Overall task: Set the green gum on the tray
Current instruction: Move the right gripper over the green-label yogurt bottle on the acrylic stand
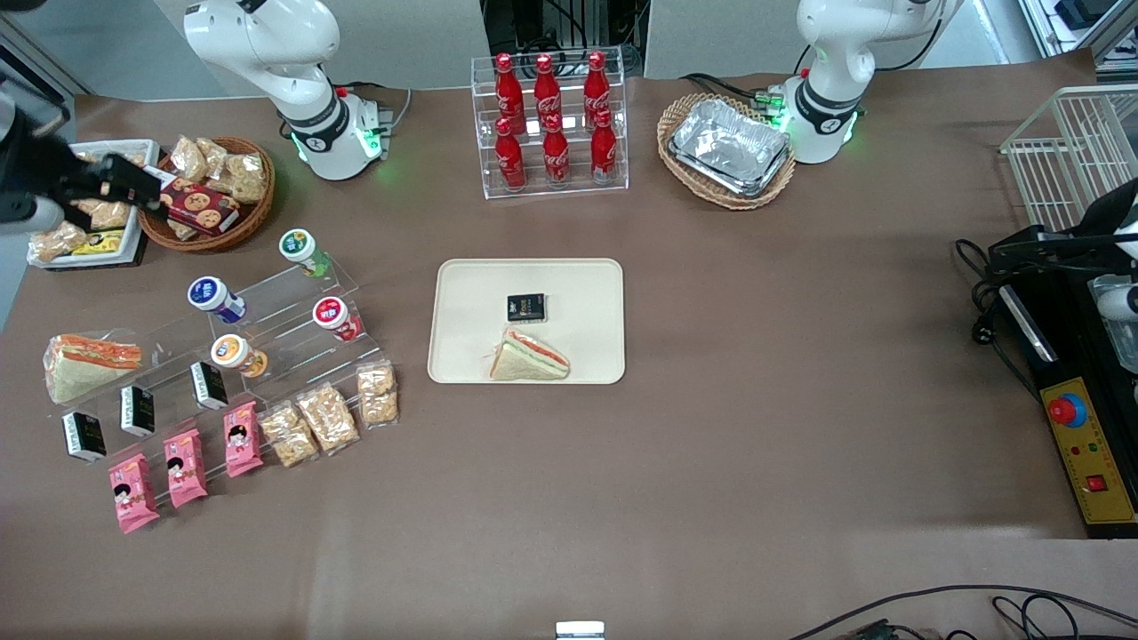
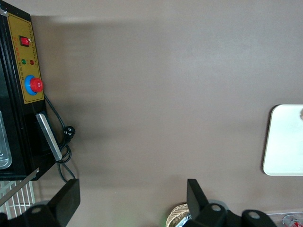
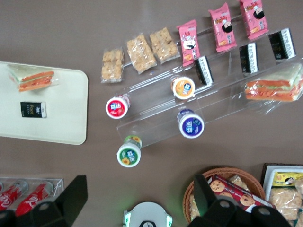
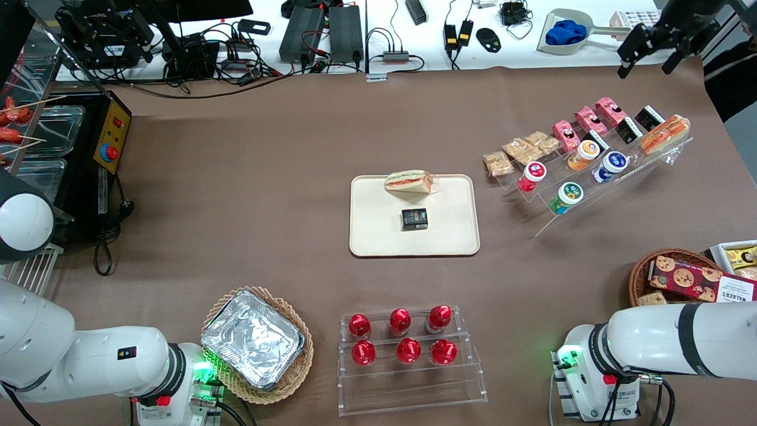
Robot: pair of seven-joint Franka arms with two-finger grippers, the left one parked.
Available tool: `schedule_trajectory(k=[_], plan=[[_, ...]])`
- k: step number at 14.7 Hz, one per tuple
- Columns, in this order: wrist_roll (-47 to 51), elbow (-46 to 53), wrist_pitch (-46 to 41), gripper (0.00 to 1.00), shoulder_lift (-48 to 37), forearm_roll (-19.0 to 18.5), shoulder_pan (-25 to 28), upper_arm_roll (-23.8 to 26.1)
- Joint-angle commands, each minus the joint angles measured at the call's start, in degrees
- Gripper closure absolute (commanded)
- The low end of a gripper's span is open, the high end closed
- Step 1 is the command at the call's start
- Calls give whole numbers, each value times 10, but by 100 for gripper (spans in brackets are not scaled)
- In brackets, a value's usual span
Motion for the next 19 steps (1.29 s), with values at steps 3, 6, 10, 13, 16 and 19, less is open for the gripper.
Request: schedule_trajectory(k=[3, 6, 10, 13, 16, 19], plan=[[-5, -196, 74, 0, -156, 18, 3, 1], [-2, -285, 126, 0, -213, 18, 3, 2], [-1, -385, 195, 0, -248, 23, 19, 10], [-1, -442, 259, 0, -248, 23, 36, 11], [-1, -485, 304, 0, -248, 23, 40, 11], [3, -531, 356, 0, -247, 23, 44, 12]])
